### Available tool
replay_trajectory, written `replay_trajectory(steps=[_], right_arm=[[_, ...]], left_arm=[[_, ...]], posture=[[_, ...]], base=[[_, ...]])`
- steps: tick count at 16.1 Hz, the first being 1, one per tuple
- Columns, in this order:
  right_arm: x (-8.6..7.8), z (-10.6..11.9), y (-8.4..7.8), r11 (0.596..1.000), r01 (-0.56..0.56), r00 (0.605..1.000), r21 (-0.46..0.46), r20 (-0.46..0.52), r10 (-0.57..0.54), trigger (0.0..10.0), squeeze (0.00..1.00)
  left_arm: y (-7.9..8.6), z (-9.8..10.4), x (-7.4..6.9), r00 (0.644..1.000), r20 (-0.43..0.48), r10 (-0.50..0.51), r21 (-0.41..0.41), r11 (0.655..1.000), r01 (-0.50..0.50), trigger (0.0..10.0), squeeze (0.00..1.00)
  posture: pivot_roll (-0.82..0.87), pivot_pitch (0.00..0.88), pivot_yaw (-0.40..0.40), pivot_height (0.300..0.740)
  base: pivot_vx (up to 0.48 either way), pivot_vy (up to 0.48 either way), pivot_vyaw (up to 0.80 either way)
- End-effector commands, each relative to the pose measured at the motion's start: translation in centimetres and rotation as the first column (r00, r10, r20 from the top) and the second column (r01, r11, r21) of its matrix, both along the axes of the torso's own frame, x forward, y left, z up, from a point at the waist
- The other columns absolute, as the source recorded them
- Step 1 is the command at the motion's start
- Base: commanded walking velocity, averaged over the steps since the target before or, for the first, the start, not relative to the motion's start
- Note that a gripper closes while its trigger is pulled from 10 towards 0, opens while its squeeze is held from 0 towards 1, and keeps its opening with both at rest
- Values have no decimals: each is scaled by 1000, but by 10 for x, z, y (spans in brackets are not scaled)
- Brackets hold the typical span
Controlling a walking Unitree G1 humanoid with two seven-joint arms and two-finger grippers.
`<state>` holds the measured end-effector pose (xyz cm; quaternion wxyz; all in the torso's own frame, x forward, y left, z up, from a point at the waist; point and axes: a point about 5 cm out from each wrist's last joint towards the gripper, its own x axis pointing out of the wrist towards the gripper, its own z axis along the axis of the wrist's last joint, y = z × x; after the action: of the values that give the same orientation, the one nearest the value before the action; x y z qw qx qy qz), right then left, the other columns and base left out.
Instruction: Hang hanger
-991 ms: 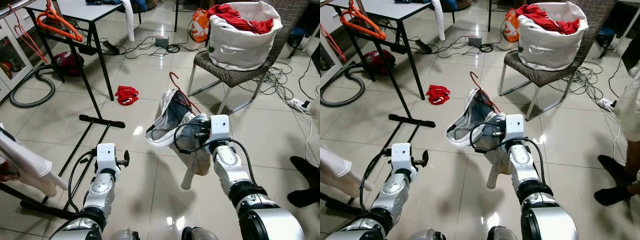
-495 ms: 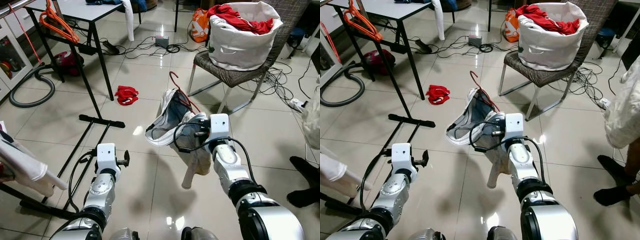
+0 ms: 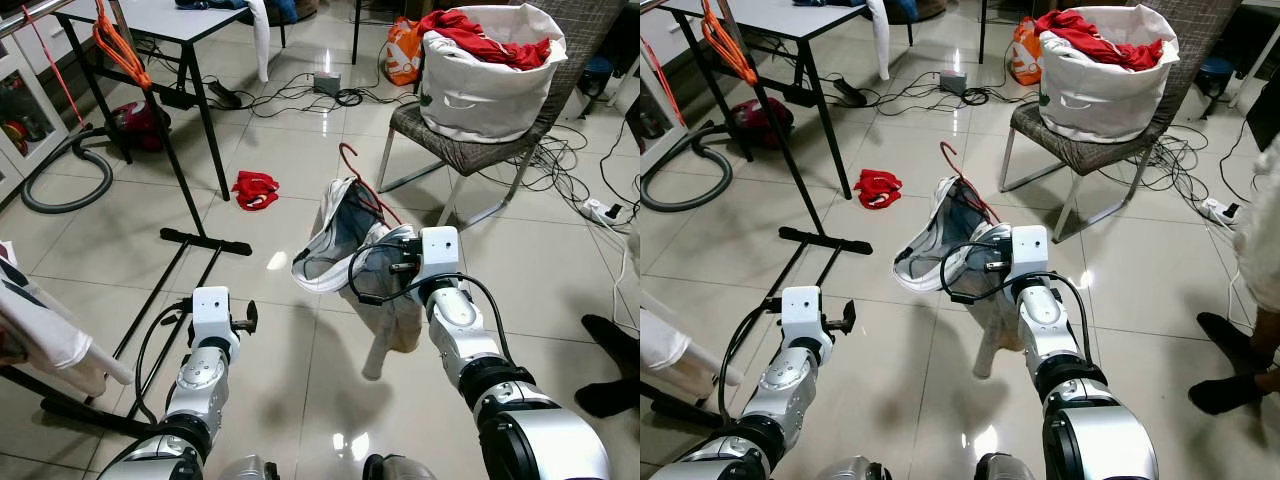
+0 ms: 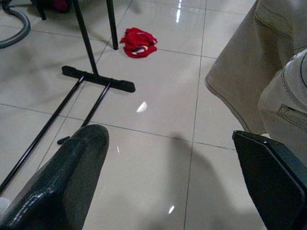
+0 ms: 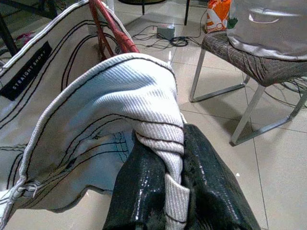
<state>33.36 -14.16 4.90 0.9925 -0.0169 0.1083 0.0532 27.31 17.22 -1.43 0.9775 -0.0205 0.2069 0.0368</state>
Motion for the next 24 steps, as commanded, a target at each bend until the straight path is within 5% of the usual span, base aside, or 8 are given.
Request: replay_trajectory(steps=[1, 10, 14, 17, 21, 23, 24], right_arm=[[14, 22, 0, 1000, -14, 996, 5, 86, 13, 10000, 153], [24, 39, -18, 995, -94, 991, 26, 97, 91, 10000, 149], [25, 43, -16, 961, -270, 962, 54, 61, 266, 10000, 149], [27, 56, -18, 885, -465, 885, 12, 36, 464, 10000, 141], [29, 68, -20, 832, -555, 832, -15, 23, 555, 10000, 129], [30, 81, -28, 745, -664, 747, -61, -28, 664, 10000, 63], [30, 82, -30, 735, -675, 738, -68, -39, 674, 10000, 63]], left_arm=[[2, 0, 2, 1000, -13, 1, 7, 1000, -1, 10000, 0], [16, 2, 4, 999, -24, 23, 13, 1000, -22, 10000, 0], [27, 11, 9, 1000, 21, -11, 60, 998, 10, 10000, 0], [44, 30, 22, 992, 73, -104, 148, 985, 92, 10000, 0], [58, 48, 33, 977, 135, -163, 132, 981, 145, 10000, 0], [72, 68, 42, 946, 167, -279, 149, 955, 255, 10000, 0], [73, 70, 42, 940, 165, -300, 153, 949, 276, 10000, 0]], posture=[[-54, 0, -1, 740], [-64, 0, 4, 740], [-66, 0, 3, 740], [-70, 0, 1, 740], [-71, 0, -6, 740], [-75, 0, -7, 740], [-75, 0, -7, 740]], base=[[0, 0, 0], [0, 0, 0], [0, 0, 0], [0, 0, 0], [0, 0, 0], [0, 0, 0], [0, 0, 0]])
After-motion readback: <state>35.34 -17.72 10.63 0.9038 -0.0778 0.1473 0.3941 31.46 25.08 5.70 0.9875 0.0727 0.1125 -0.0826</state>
